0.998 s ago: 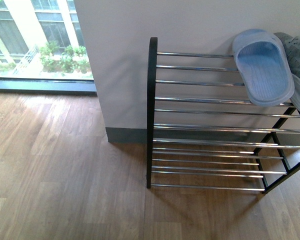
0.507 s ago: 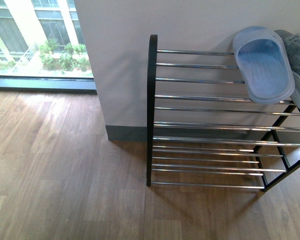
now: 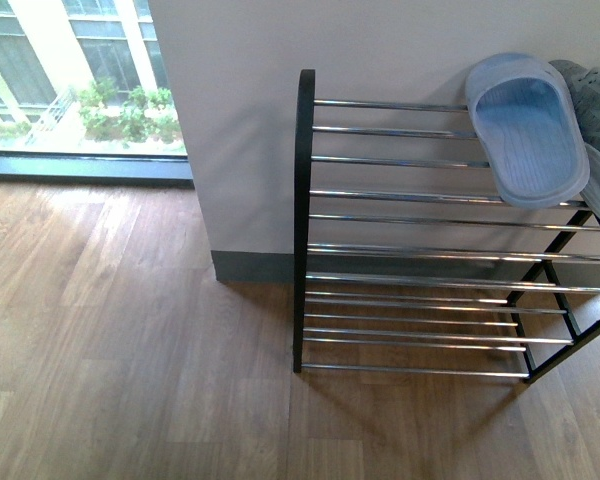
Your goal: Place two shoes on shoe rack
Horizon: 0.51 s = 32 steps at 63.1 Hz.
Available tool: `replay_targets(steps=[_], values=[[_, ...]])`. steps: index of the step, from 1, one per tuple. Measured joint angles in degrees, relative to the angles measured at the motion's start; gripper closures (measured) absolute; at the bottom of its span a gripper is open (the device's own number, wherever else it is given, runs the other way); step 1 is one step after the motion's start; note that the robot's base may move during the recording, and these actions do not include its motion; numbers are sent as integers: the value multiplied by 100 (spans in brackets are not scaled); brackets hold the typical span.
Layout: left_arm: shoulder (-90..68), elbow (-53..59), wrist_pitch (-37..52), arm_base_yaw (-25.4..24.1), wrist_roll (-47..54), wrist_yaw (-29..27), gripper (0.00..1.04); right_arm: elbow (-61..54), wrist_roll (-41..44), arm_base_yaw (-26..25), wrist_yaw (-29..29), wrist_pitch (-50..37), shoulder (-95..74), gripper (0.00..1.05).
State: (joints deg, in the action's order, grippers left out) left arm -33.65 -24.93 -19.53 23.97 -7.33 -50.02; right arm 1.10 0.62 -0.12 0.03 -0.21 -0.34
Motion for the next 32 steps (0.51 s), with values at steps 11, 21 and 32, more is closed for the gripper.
replay_targets(steps=[11, 21, 32], values=[[0, 0, 0, 0, 0, 0, 103, 0, -4, 0, -2, 2, 4, 9], [17, 0, 0, -7, 0, -35, 103, 0, -4, 0, -22, 2, 4, 9], [17, 0, 0, -7, 0, -31, 103, 0, -4, 2, 0, 2, 4, 9]])
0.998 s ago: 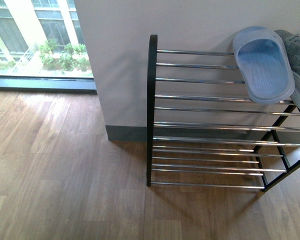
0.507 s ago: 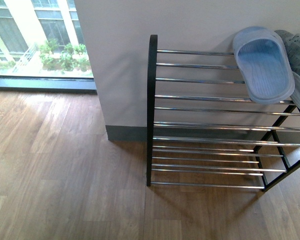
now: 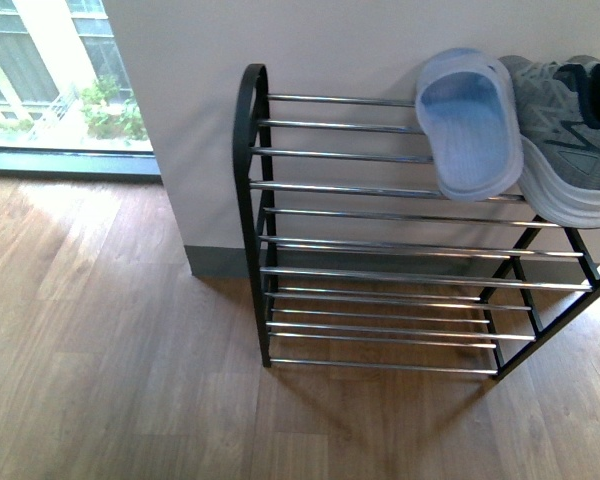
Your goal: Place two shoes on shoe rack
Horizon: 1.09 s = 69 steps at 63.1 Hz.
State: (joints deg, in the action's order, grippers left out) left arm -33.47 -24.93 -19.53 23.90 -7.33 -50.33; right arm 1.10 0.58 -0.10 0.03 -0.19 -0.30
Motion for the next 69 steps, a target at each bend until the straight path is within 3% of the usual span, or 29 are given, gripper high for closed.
replay_targets(steps=[20, 28, 32, 37, 46, 54, 69], values=[[-33, -2, -31, 11, -59, 35, 103, 0, 0, 2, 15, 11, 2, 9], [-439, -334, -789, -11, -1534, 417, 103, 0, 0, 2, 11, 9, 2, 9], [-850, -614, -778, -11, -2376, 789, 103, 0, 0, 2, 0, 9, 2, 9], [-1416, -1060, -745, 2, -2730, 1119, 103, 0, 0, 2, 2, 9, 2, 9], [-2848, -2179, -592, 164, -2476, 1779, 103, 0, 0, 2, 0, 9, 2, 9], [-4286, -3193, -433, 203, -1628, 2256, 103, 0, 0, 2, -2, 9, 2, 9], [-6271, -4553, -396, 271, -444, 2430, 103, 0, 0, 2, 0, 9, 2, 9]])
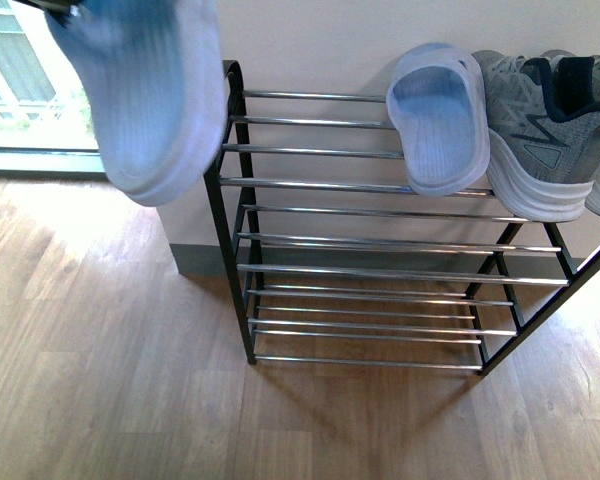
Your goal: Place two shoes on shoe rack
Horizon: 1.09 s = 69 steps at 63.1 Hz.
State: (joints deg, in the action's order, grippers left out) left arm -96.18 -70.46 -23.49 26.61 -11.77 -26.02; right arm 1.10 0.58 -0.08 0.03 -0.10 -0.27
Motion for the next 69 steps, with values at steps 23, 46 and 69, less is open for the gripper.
replay_targets(steps=[23, 46, 69], values=[[-2205, -2063, -378, 39, 874, 168, 103, 0, 0, 0, 0, 0, 0, 9], [-4168, -4271, -931, 269, 1517, 262, 103, 0, 0, 0, 0, 2, 0, 9], [-5182, -5740, -1189, 332, 1742, 282, 76, 0, 0, 0, 0, 0, 0, 9]])
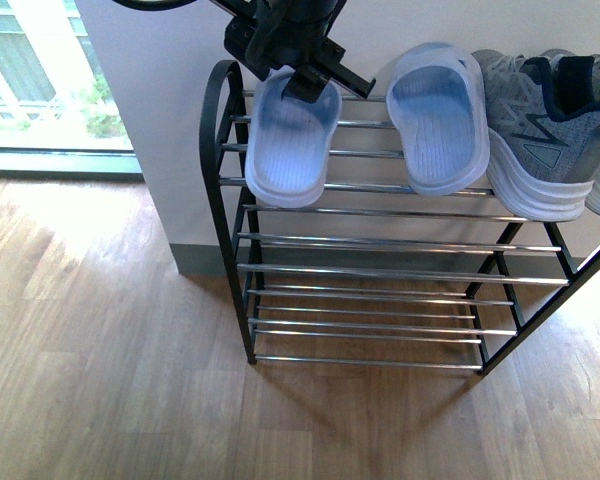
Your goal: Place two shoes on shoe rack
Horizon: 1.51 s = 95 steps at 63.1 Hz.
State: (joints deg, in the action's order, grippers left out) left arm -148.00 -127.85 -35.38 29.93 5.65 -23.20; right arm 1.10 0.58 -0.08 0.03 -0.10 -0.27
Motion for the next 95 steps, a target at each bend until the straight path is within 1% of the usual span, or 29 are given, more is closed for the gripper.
replay_targets(steps=[5, 7, 13, 24, 26, 31, 39, 44, 45, 46, 47, 48, 49, 50, 51, 55, 56, 58, 60, 61, 63, 65, 67, 76, 78, 95], values=[[7, -24, -63, 11, -55, 109, 61, 0, 0, 0, 0, 0, 0, 9], [15, -24, -66, 17, -66, 146, 58, 0, 0, 0, 0, 0, 0, 9], [109, 48, -136, 48, -212, 354, 42, 0, 0, 0, 0, 0, 0, 9], [723, 664, 7, 118, -503, 706, 12, 0, 0, 0, -2, 0, 0, 9], [881, 798, 57, 122, -553, 728, 8, 0, 0, 0, 0, 0, 0, 9], [1285, 1145, 260, 129, -680, 737, 10, 0, 0, 0, 0, 2, 0, 9], [2009, 1788, 542, 118, -872, 717, 9, 0, 0, 0, 0, 0, 0, 9], [2441, 2264, 791, 90, -977, 560, 9, 0, 0, 0, 0, 0, 0, 9], [2500, 2363, 905, 85, -970, 494, 10, 0, 0, 0, 0, 0, 0, 9], [2658, 2677, 1412, 70, -894, 284, 12, 0, 0, 0, -2, 0, 0, 9], [2734, 2863, 1727, 59, -876, 164, 14, 0, 0, 0, 0, 0, 0, 9], [2898, 3237, 2371, 46, -837, -68, 18, 0, 0, 0, 0, 0, 0, 9], [2977, 3434, 2688, 31, -813, -168, 20, 0, 0, 0, 0, 0, 0, 9], [3150, 3842, 3335, -4, -765, -271, 23, 0, 0, 0, -2, 0, 0, 9], [3239, 4052, 3652, -28, -758, -289, 25, 0, 0, 0, -2, 0, 0, 9], [3921, 5709, 6186, -282, -680, -197, 39, 0, 0, 0, 2, 0, 0, 9], [4151, 6253, 6985, -393, -669, -114, 45, 0, 0, 0, 0, 0, 0, 9], [4472, 6916, 7783, -557, -656, -26, 52, 0, 0, 0, 0, 2, 0, 9], [4706, 7357, 8214, -682, -654, 55, 57, 0, 0, 0, 0, 0, 0, 9], [4780, 7495, 8334, -723, -651, 76, 59, 0, 0, 0, 0, 0, 0, 9], [5064, 7997, 8695, -876, -651, 160, 66, 0, 0, 0, 0, 0, 0, 9], [5263, 8338, 8867, -977, -651, 243, 72, 0, 0, 0, 0, 2, 0, 9], [5383, 8544, 8942, -1032, -651, 295, 75, 0, 0, 0, 0, 0, 0, 9], [6033, 9711, 9204, -1320, -634, 721, 100, 0, 0, 0, 0, 2, 0, 9], [6161, 9901, 9237, -1384, -643, 787, 104, 0, 0, 0, 0, 0, 0, 9], [7353, 11151, 9311, -1943, -616, 1296, 104, 0, 0, 0, 0, 0, 0, 9]])
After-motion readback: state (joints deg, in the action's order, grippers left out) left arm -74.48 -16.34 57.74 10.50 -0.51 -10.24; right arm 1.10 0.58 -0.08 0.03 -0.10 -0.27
